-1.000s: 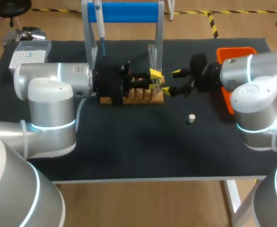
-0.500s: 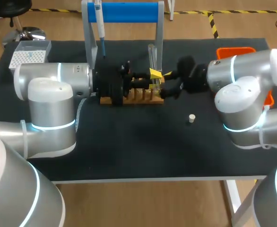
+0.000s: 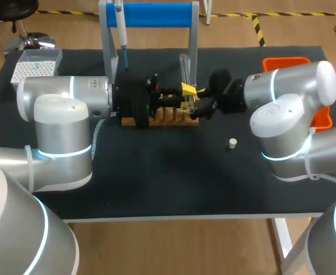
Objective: Invert the test tube, pick up the pipette, mount the tip to pipette, aspirate from beaker and dispense into the tube, eject the tip, return the pipette, and cap with the stopper.
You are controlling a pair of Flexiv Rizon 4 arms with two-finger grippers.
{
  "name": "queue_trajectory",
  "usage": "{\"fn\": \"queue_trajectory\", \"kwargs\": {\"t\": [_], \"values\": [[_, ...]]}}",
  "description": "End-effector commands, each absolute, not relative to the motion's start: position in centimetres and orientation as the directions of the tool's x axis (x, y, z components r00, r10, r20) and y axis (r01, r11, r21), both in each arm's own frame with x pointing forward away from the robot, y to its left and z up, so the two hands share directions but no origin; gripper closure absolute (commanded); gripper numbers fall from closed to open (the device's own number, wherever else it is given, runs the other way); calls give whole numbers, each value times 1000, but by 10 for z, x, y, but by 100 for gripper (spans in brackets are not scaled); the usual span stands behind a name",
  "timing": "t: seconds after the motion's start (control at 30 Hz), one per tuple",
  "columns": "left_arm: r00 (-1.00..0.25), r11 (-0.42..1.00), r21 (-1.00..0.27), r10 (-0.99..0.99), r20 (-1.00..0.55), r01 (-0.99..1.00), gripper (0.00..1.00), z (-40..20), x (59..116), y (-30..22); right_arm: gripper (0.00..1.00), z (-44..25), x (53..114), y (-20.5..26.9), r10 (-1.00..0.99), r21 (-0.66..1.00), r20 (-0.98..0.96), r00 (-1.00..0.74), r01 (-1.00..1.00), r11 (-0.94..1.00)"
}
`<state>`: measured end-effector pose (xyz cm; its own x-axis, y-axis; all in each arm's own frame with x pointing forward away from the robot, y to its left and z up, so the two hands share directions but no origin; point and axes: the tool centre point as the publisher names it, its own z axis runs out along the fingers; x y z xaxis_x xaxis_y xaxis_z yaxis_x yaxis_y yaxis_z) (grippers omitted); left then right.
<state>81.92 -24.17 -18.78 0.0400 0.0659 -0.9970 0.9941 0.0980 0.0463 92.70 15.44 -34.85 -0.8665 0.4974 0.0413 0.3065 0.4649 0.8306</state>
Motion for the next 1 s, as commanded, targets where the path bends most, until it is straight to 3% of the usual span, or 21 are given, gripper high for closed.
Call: {"fn": "queue_trajectory", "kwargs": {"t": [0.03,1.0], "values": [[42,101,49,65,-997,994,100,-188,819,-243,0,-352,926,156,499,830,37,-866,305,467],[42,101,49,65,-997,994,100,-188,819,-243,0,-355,925,155,513,825,12,-858,299,480]]}}
